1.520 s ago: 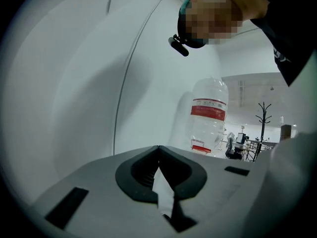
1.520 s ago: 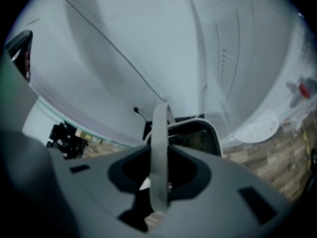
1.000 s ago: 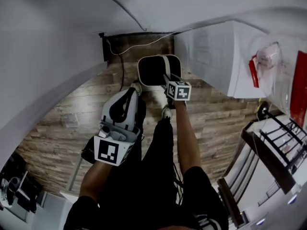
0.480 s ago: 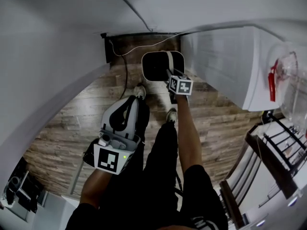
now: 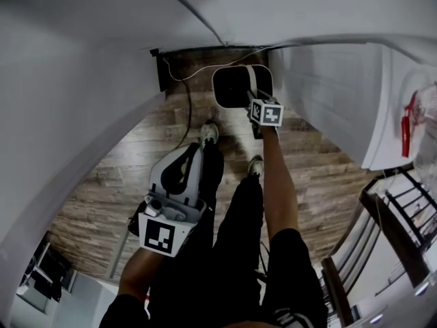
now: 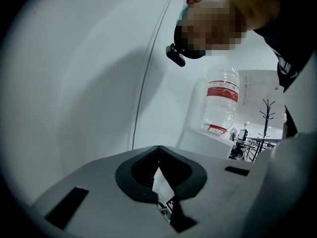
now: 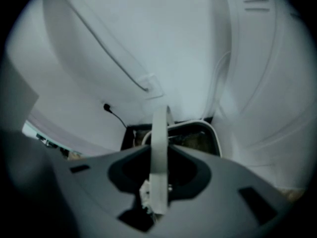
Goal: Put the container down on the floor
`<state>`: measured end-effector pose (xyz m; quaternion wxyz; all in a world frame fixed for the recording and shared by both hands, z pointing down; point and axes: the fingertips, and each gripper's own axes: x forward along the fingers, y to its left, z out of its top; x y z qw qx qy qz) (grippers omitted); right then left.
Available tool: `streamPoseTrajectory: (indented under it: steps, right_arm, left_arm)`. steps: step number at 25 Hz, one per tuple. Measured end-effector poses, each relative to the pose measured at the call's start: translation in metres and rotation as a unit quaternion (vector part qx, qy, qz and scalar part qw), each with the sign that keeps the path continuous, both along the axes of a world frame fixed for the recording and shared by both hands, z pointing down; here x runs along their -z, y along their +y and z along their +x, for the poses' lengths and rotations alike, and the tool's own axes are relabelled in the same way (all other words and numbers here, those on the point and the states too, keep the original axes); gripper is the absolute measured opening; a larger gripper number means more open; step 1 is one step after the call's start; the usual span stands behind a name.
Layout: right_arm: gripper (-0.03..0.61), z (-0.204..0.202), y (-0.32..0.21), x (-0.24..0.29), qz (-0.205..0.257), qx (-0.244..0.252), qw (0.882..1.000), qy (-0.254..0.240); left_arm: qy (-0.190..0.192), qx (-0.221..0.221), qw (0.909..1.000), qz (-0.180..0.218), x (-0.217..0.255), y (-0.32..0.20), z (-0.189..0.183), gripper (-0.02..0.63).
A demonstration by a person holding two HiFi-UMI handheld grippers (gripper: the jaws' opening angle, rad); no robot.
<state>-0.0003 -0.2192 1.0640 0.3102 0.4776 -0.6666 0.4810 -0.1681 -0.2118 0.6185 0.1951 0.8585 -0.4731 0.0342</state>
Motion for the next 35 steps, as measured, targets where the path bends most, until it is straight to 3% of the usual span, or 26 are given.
streamPoseTrajectory:
  steps: [10,18,27,35]
  right_arm:
    - [0.115,0.008,-0.021,-0.029,0.006,-0.004,1.0,0.002]
    - [0.115,0.035,-0.02,-0.046,-0.014,-0.015,0.999,0.038]
    - [0.12,0.034,-0.021,-0.05,-0.013,-0.034,0.998,0.056]
    - [0.199,0.035,-0.011,-0.041,-0.015,-0.047,0.997,0.056]
  left_arm:
    - [-0.007,0.004,0.9999,-0.013,-0.017,-0.009,-0.005,0.029]
    - [-0.005,0.006,0.9998,-0.02,-0.024,-0.015,-0.002,0.029]
    - [-0.007,0.009,0.9998,-0.015,-0.022,-0.014,0.003,0.028]
    - [-0.001,0.012,0.9998,-0.013,-0.014,0.002,0.008,0.029]
